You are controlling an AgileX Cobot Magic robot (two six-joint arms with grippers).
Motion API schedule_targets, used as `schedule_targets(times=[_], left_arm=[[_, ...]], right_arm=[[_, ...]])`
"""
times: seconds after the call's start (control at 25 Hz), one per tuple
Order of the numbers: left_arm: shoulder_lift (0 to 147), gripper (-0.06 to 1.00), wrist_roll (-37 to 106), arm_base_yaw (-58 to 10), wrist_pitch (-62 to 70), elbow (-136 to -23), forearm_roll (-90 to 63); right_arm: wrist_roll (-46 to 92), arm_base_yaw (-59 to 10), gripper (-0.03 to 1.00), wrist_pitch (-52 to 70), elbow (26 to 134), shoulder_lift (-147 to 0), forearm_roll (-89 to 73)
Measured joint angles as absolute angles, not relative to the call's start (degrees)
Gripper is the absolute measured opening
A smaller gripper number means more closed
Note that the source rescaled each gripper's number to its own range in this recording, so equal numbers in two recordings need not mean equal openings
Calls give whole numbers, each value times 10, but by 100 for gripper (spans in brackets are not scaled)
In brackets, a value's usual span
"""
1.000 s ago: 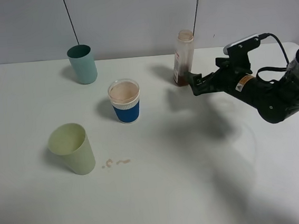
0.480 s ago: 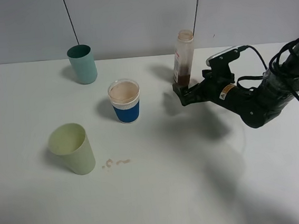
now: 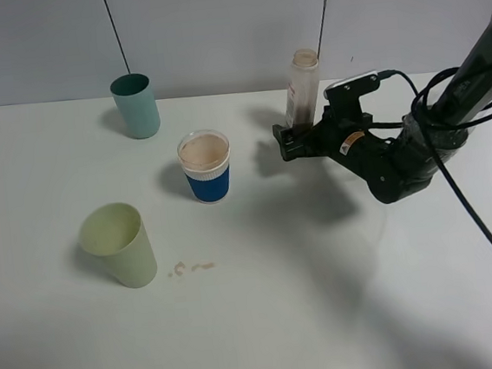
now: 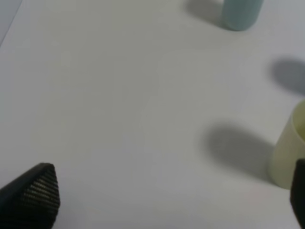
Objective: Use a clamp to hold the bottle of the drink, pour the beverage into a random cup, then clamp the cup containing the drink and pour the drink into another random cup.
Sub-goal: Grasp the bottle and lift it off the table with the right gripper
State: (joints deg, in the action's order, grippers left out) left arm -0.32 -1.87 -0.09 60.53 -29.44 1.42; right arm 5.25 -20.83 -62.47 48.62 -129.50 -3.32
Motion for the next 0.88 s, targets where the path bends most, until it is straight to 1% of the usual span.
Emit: schedule_targets(times=[0.6, 0.88], left_arm=[[-3, 93, -19, -1, 605, -294, 14], [-3, 93, -19, -1, 605, -294, 14]], right_arm=[[77, -217, 100, -621, 494, -1300, -86], [80, -222, 100, -626, 538, -1341, -84]])
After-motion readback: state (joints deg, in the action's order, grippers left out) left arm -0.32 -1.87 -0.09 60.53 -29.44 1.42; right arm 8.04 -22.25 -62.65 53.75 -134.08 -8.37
